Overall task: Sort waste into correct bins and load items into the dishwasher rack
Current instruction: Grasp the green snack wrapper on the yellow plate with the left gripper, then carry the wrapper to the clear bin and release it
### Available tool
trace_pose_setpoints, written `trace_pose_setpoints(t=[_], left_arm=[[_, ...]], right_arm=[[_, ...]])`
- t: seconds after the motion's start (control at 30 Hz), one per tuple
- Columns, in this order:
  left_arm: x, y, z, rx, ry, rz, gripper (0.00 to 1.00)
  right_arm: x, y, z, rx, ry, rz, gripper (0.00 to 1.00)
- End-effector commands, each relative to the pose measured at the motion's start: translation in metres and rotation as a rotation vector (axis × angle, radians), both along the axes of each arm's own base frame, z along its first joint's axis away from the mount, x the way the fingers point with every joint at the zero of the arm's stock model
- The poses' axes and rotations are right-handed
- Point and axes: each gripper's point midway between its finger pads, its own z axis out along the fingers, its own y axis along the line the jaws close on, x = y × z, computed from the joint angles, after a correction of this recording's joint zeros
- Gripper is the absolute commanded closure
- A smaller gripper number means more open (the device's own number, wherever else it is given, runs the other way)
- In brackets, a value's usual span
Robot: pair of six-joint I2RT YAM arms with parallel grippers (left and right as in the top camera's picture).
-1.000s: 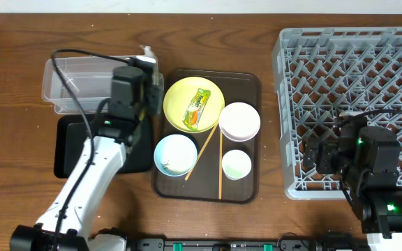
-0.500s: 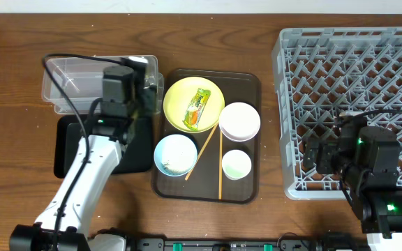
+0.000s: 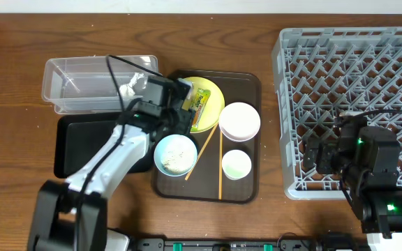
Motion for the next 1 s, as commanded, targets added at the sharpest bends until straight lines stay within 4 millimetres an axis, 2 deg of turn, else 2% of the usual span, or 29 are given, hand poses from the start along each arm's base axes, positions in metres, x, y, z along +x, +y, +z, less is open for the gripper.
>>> trace_pose_setpoints(t=[0.0,0.2,0.3,0.43,0.57,0.63,0.77,0.9,0.97], left_arm=[[-0.004,-0.003,-0.020,0.007,0.059,-0.013,0.32],[-0.008,-0.001,-0.051,0.030,0.131,-0.013,0.34],[-0.010,-0.001,-0.057,0.036,0.146,-0.013,0.43],[-0.007,-0.002,-0.056,0.032,0.136,-0.013,0.74],[-0.005,-0.002,-0.053,0.028,0.122,-0.012,0.90],[-0.002,-0.003,-0.048,0.022,0.104,-0.013,0.94],[0.004,-0.005,-0.025,0.001,0.041,-0.011,0.94],[0.010,-0.004,0.016,-0.029,-0.063,-0.003,0.94],[0.014,0.003,0.037,-0.030,-0.122,0.020,0.94]], right_arm=[[0.001,0.003,0.008,0.005,-0.018,0.010,0.01],[0.001,0.003,0.008,0.005,-0.017,0.010,0.01],[0.001,0.003,0.008,0.005,-0.017,0.010,0.01],[0.001,0.003,0.008,0.005,-0.017,0.010,0.01],[0.001,0.003,0.008,0.005,-0.017,0.010,0.01],[0.001,0.003,0.008,0.005,-0.017,0.010,0.01],[0.001,0.003,0.008,0.005,-0.017,0.010,0.01],[0.001,0.003,0.008,0.005,-0.017,0.010,0.01],[0.001,0.003,0.008,0.005,-0.017,0.010,0.01]])
